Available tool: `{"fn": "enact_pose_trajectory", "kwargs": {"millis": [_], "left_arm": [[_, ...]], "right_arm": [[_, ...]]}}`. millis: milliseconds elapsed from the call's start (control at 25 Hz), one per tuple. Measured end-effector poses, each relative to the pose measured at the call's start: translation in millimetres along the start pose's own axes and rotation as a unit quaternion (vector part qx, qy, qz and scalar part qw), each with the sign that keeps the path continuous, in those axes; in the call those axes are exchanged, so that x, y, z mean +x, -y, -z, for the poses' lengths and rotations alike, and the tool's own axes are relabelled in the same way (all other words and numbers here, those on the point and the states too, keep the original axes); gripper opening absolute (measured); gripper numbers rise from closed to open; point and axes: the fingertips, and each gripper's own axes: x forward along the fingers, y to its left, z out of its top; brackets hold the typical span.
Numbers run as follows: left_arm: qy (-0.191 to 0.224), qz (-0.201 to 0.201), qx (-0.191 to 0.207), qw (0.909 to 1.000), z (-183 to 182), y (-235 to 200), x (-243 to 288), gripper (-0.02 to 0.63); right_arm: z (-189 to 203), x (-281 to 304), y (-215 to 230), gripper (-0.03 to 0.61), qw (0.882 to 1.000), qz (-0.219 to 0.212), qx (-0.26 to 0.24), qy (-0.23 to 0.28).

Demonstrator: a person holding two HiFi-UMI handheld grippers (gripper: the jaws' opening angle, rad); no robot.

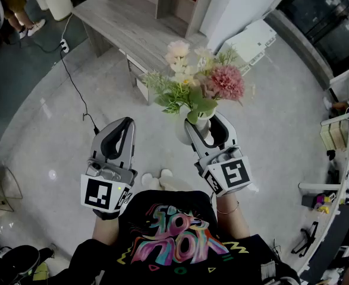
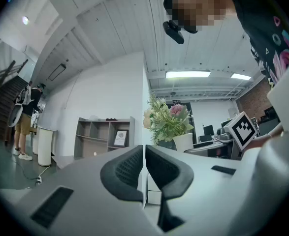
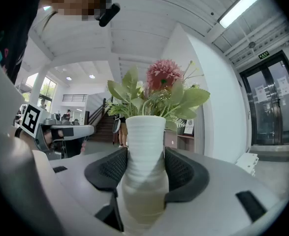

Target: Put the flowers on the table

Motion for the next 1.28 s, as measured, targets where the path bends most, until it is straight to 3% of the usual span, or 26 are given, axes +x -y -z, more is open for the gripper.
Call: {"fn": "enact_pose_trajectory", "kwargs": {"millis": [840,1280], "left_arm": [[0.011,-0.049,0.019,0.9986,-3,9,-4,0.034],[0.018,-0.052,0.027,0.9981,2,13,-3,0.034]], "right_arm": [[0,4,2,0.253,0.998,-0.056,-0.005,0.016],[5,5,4,0.253,0.998,-0.065,-0.003,0.022]]}}
